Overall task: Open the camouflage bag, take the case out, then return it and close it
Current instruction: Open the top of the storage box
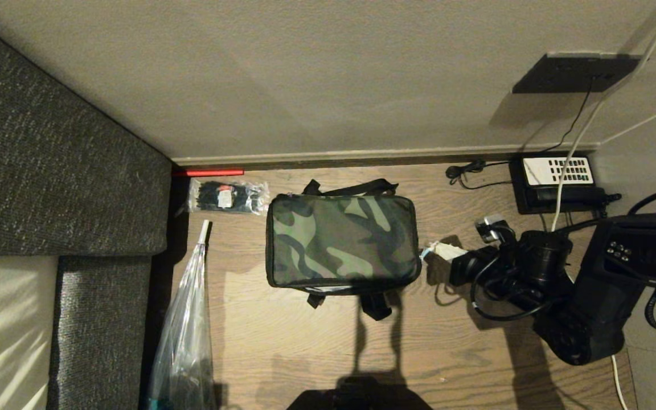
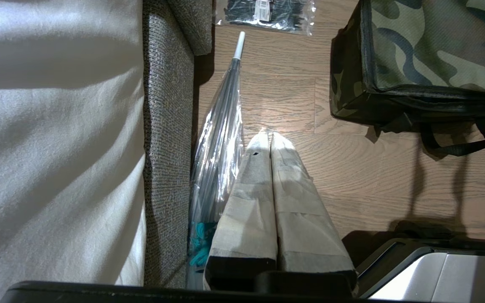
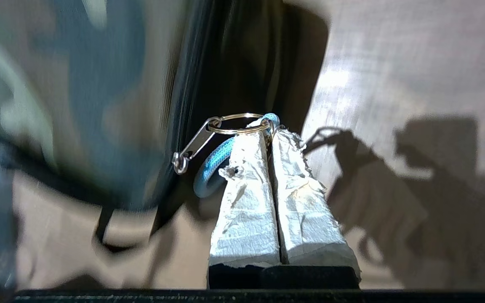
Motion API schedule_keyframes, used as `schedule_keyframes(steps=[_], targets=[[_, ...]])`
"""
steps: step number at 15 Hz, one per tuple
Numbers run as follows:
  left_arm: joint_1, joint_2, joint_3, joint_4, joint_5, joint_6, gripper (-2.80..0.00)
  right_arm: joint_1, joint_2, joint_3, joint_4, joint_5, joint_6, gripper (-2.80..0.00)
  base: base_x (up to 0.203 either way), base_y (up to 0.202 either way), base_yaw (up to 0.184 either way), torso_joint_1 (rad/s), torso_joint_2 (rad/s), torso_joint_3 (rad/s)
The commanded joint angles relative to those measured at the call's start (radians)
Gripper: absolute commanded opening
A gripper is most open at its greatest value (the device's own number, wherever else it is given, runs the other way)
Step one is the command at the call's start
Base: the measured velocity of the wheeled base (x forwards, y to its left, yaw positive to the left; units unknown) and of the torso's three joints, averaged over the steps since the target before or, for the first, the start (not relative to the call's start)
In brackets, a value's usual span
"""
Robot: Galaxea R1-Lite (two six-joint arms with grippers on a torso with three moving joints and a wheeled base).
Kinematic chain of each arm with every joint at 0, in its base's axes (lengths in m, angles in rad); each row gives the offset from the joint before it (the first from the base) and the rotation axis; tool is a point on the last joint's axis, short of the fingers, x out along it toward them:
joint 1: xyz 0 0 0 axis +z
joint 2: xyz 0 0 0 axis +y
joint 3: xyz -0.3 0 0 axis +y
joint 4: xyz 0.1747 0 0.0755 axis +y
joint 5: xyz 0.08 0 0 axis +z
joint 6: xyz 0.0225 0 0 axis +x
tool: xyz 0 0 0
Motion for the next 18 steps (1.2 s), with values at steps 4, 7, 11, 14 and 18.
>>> schedule_keyframes(steps=[4,7,11,14,18], targets=[[0.000,-0.002,0.003,0.000,0.001,-0.001,-2.80,0.008,0.006,-0.085,-0.004,0.073,-0.003,-2.80,0.000,0.000,0.000,0.000,0.00,0.000],[0.000,-0.002,0.003,0.000,0.001,-0.001,-2.80,0.013,0.024,-0.136,-0.004,0.072,-0.002,-2.80,0.000,0.000,0.000,0.000,0.00,0.000],[0.000,-0.002,0.003,0.000,0.001,-0.001,-2.80,0.011,0.040,-0.160,-0.004,0.076,-0.004,-2.80,0.000,0.000,0.000,0.000,0.00,0.000],[0.000,-0.002,0.003,0.000,0.001,-0.001,-2.80,0.006,0.053,-0.178,-0.010,0.068,-0.005,-2.80,0.000,0.000,0.000,0.000,0.00,0.000],[0.000,-0.002,0.003,0.000,0.001,-0.001,-2.80,-0.008,0.073,-0.246,-0.008,0.065,-0.027,-2.80,0.000,0.000,0.000,0.000,0.00,0.000]])
